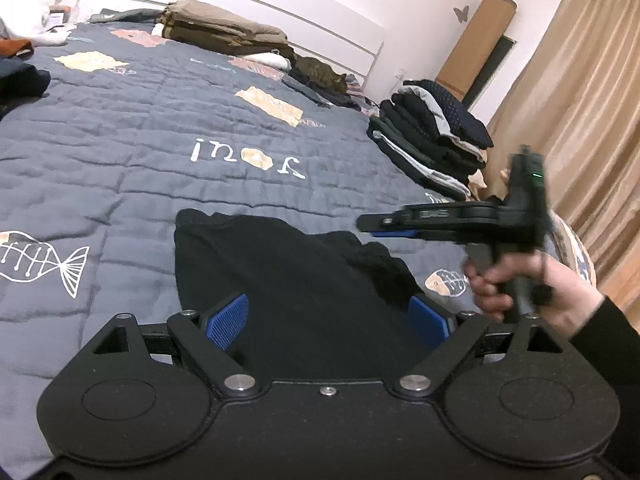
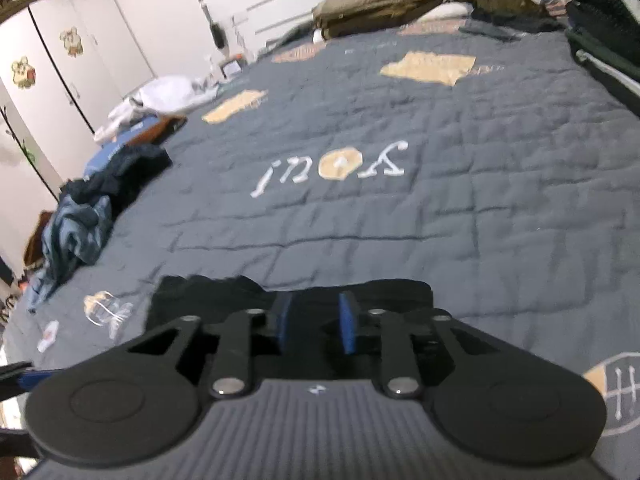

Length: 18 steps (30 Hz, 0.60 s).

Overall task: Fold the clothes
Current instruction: 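Open both grippers and withdraw them from the folded shirt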

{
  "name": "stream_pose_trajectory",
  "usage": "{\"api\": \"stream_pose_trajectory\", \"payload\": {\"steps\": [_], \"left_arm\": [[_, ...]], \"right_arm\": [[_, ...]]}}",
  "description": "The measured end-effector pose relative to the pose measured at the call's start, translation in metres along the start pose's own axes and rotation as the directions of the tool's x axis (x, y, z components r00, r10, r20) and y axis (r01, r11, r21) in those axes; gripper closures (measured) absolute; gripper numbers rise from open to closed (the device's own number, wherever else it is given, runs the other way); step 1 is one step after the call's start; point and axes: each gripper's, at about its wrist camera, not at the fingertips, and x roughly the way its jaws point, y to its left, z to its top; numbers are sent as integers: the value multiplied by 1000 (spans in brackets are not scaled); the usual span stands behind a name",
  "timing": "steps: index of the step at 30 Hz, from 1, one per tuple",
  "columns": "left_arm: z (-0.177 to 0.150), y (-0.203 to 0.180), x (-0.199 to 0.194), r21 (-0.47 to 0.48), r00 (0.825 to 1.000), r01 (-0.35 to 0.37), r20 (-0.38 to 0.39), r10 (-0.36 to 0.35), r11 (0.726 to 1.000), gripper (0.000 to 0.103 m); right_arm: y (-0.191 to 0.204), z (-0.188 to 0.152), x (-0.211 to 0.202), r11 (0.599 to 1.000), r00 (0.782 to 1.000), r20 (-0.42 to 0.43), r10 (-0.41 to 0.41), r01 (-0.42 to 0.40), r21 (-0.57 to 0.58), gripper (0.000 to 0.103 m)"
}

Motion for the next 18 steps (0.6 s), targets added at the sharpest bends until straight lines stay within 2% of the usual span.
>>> {"api": "stream_pose_trajectory", "payload": {"steps": [4,7,12,18], "left_arm": [[1,0,-4,-5,1000,-7,7,7,1000,16],[1,-1,-8,0,1000,-7,14,7,1000,16],[-4,-4,-16,-19,1000,-15,4,15,1000,16],[-18,-18,-27,1,1000,-17,2,17,1000,14]], "right_arm": [[13,-6,-29,1000,999,50,-7,6,19,56],[24,-18,-45,1000,998,55,-14,13,18,53],[41,-46,-66,999,998,45,-33,32,23,51],[58,-77,-84,998,997,29,-70,70,-1,50]]}}
